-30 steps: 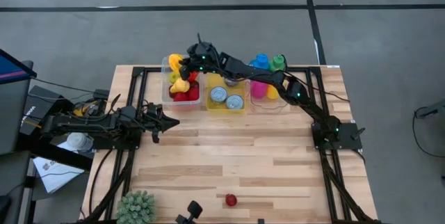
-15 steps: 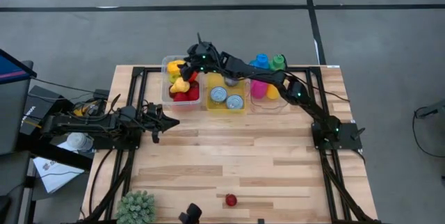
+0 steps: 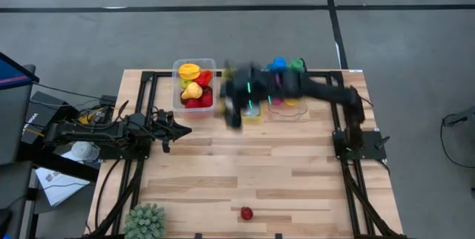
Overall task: Pick & Place Food Item
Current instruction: Put the pomegranate into the transparent container
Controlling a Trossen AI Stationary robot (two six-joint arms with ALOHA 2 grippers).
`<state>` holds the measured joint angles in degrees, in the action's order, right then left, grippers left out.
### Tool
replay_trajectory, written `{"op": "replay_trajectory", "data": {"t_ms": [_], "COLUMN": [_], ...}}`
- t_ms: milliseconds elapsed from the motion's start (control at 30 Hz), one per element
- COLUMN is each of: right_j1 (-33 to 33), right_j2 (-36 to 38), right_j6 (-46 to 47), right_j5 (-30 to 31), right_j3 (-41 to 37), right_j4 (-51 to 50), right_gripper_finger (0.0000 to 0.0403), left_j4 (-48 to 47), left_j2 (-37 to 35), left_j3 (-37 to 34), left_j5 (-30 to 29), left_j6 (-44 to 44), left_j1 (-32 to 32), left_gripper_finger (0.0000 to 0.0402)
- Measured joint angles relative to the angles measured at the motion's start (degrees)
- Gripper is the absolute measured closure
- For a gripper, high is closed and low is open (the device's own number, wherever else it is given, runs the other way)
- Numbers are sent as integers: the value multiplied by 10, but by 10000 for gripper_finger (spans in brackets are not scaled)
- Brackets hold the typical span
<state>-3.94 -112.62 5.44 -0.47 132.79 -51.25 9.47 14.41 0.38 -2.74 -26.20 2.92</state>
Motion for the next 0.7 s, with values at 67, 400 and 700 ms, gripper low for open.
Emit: {"op": "replay_trajectory", "data": {"t_ms": [67, 400, 700], "right_j1": [67, 342, 425], "right_j2": [10, -35, -132], "right_j6": [11, 158, 242], "right_j5": [23, 202, 197], "right_j3": [-1, -1, 0], "right_j4": [-53, -185, -161], "right_gripper_finger": [154, 153, 153], "left_j4": [0, 0, 1], "left_j2": [0, 0, 0], "left_j3": [0, 0, 0], "left_j5": [0, 0, 0], "left_j6": [0, 0, 0], "left_j1": [0, 0, 0], "left_gripper_finger": [399, 399, 399]}}
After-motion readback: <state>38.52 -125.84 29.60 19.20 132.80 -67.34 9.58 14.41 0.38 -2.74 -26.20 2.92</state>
